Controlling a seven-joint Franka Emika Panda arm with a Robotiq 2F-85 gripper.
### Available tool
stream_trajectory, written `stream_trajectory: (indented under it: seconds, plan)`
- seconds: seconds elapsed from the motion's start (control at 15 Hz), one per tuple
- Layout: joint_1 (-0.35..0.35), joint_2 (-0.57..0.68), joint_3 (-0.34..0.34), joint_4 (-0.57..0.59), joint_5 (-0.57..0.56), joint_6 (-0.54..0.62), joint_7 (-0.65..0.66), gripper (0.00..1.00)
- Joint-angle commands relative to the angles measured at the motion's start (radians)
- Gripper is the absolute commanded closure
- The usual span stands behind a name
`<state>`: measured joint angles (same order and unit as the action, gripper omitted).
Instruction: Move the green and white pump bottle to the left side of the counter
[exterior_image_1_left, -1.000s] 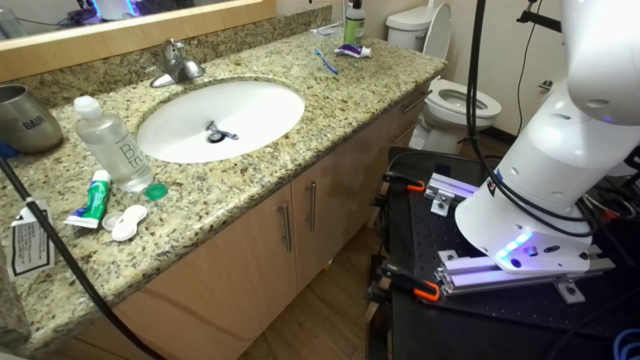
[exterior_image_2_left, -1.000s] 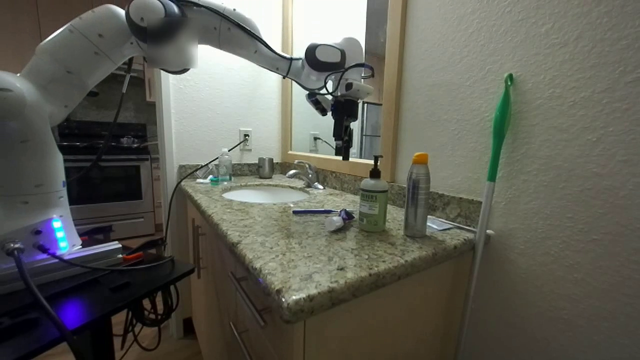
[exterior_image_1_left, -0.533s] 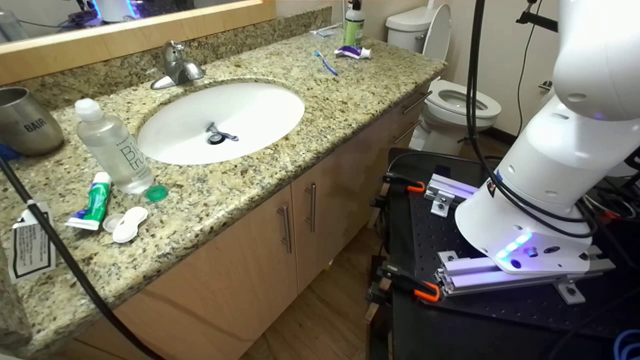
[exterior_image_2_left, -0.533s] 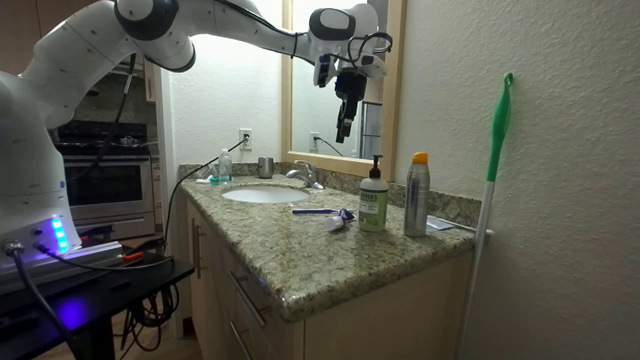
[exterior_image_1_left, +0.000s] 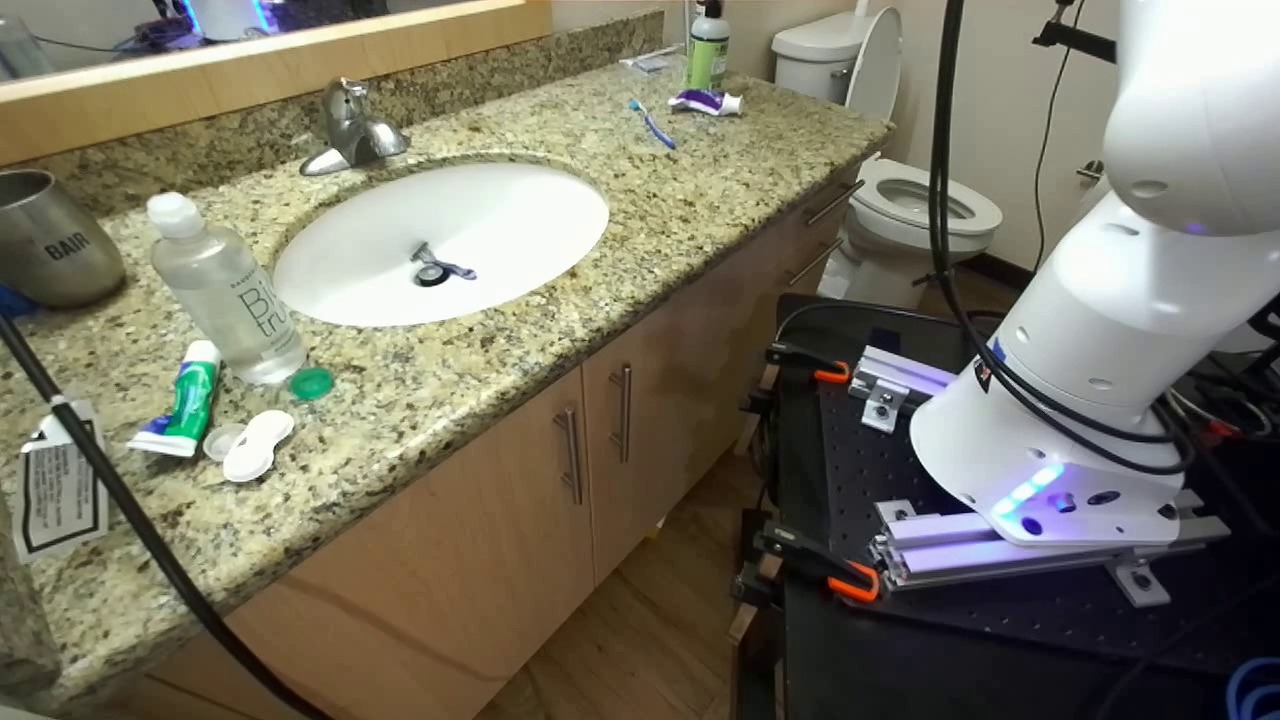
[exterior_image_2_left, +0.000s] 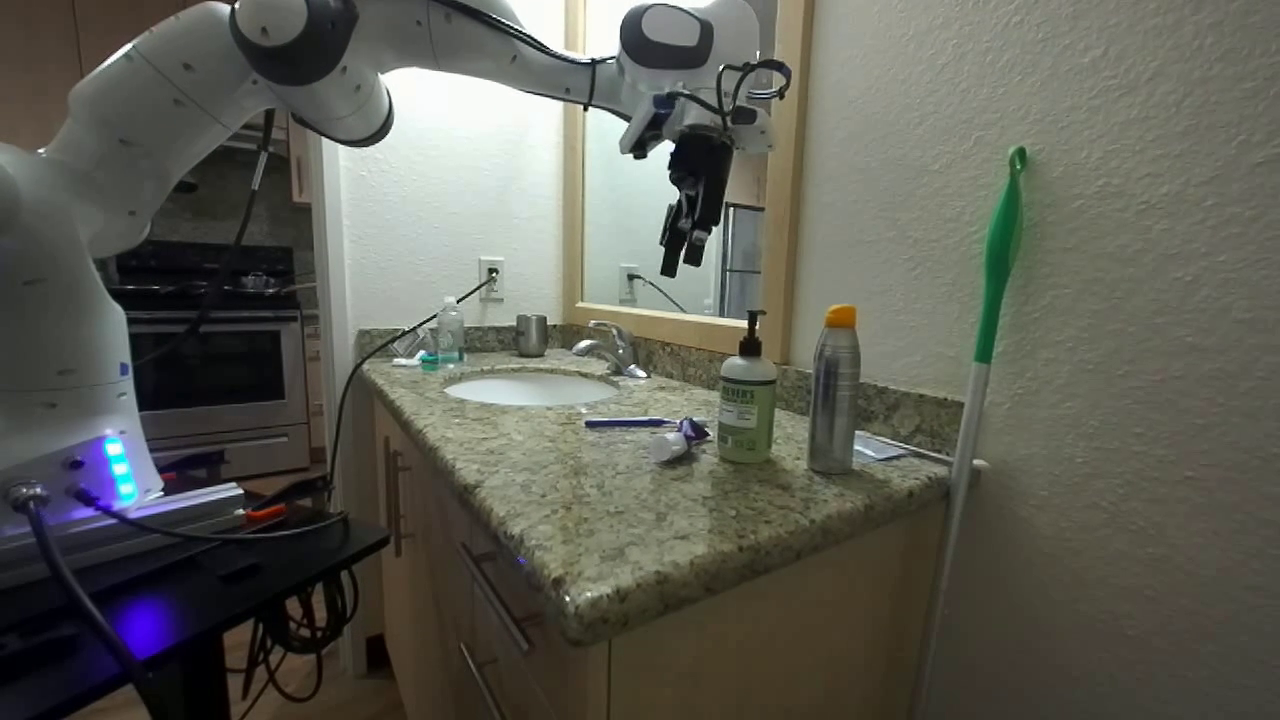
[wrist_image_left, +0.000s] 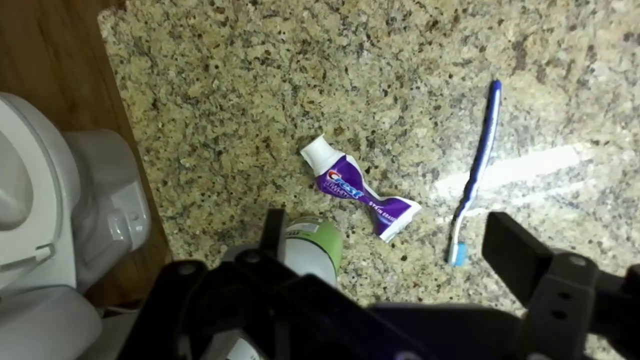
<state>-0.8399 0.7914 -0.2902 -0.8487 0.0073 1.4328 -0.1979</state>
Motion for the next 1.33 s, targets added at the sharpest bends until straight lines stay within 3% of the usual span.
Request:
stream_trajectory:
  seconds: [0.0,0.2,0.27,0.47,0.6,0.67,0.93,1.2,1.27]
  plan:
    - [-0.012,0.069,0.031,0.072,-0.012,-0.034,-0.174,0.0]
    - [-0.032,0.117,0.07,0.15,-0.074,-0.043,-0.323,0.0]
    - [-0.021,0.111,0.035,0.145,-0.089,-0.001,-0.384,0.0]
    - [-0.058,0.091,0.015,0.175,-0.121,0.153,-0.447,0.0]
    - [-0.085,0.097,0.019,0.196,-0.087,0.237,-0.41,0.0]
    - [-0.062,0.084,0.015,0.165,-0.104,0.189,-0.414,0.0]
    - [-0.077,0.108,0.007,0.186,-0.115,0.178,-0.428,0.0]
    - [-0.115,0.18,-0.01,0.231,-0.124,0.165,-0.427,0.0]
    - [-0.141,0.207,0.025,0.267,-0.153,0.146,-0.42,0.0]
